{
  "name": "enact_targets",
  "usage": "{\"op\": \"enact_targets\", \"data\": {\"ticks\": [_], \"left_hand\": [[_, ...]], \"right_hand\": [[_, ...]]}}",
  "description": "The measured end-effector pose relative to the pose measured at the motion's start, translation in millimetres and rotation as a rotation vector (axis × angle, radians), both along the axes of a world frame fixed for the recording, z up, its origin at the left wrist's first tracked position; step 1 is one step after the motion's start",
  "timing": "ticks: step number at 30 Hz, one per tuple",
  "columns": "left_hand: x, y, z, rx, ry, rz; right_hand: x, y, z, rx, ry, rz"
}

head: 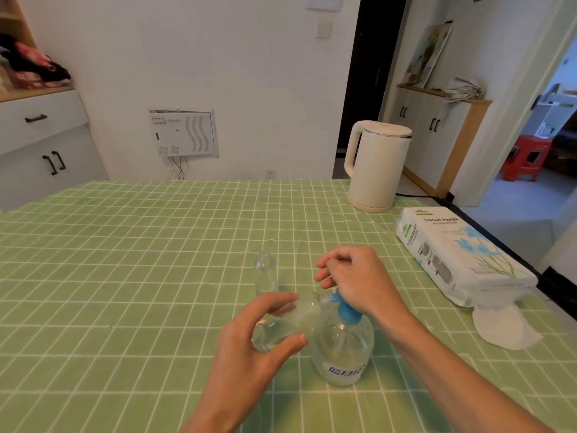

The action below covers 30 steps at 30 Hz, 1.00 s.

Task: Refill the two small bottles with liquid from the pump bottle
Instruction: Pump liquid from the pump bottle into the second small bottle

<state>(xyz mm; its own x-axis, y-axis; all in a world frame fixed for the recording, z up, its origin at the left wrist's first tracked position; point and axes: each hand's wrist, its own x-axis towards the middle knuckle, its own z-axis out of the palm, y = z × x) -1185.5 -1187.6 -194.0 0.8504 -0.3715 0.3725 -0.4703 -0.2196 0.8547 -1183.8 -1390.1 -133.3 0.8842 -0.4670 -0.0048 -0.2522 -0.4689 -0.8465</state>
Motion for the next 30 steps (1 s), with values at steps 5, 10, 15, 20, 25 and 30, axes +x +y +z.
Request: {"op": "enact_targets", "data": {"ticks": [5,10,15,20,25,30], "left_hand": [[-1,0,-3,0.007,0.016,-0.005],[-2,0,-3,0.005,0.022,-0.004],[-3,0,-2,-0.002,0.027,-0.007],[-2,1,-1,-0.001,0.017,-0.005],[0,1,-2,-0.003,0.001,-0.003],[0,1,-8,-0.008,0.003,-0.014]], "right_hand": [[0,0,-5,-0.025,0.006,-0.009],[-1,0,-5,-0.038,0.005,-0.014],[-3,2,6,-0.086,0.029,-0.009],[0,4,13,-0.16,0.039,-0.006],[0,3,7,-0.101,0.029,-0.019],[-1,3,-1,-0.083,0.06,-0.018]]}}
